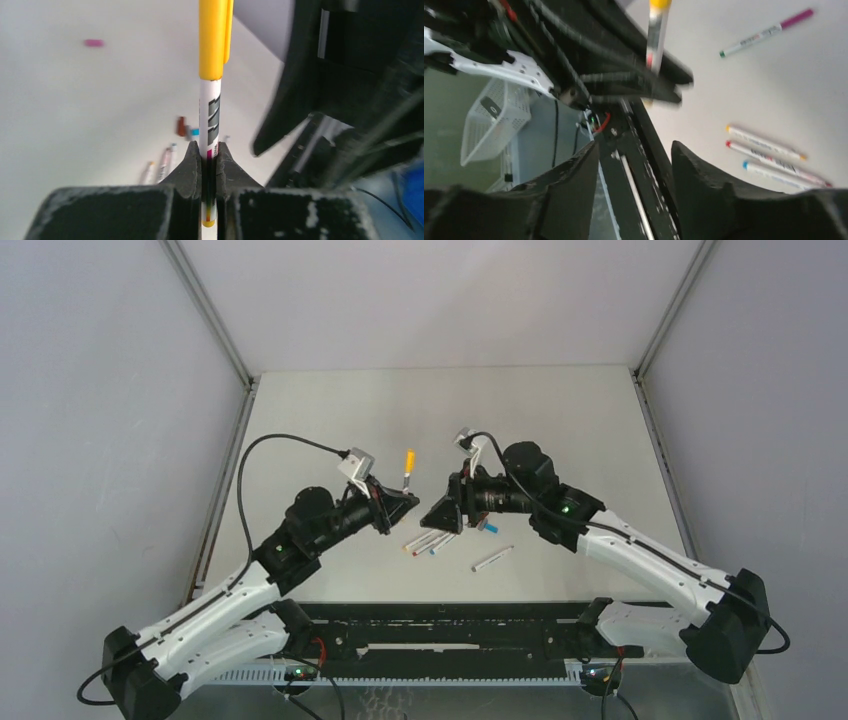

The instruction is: Insert the pens into the pen caps

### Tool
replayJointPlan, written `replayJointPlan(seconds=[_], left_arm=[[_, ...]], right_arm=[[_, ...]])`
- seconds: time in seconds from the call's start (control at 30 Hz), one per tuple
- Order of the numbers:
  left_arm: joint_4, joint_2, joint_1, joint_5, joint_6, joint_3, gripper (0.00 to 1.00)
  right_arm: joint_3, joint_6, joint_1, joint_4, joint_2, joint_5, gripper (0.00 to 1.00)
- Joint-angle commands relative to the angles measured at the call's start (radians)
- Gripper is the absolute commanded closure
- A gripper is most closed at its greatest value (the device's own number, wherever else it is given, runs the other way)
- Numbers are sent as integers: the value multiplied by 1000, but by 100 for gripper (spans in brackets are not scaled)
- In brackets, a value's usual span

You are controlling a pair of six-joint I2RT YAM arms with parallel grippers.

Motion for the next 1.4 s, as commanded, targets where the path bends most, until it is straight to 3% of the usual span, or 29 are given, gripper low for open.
replayJointPlan(seconds=[0.0,0.13,0.3,0.6,0.93,1.23,1.37], left_arm=[[-149,28,19,-229,77,-4,100],[-291,158,20,-365,92,-17,100],[-385,301,32,-527,103,39,100],[-423,530,116,-503,123,132,98],[-427,637,152,-513,152,175,84],[-414,617,162,-507,147,164,57],[-292,524,145,-341,210,104,49]], right_arm=[[9,-104,-60,-214,-83,-2,41],[9,-157,-83,-263,-122,142,35],[7,-167,-82,-290,-131,189,35],[-25,-165,-80,-292,-162,220,35],[-43,-155,-83,-286,-184,238,35],[-44,-163,-86,-296,-186,261,36],[-45,-166,-91,-307,-189,273,36]])
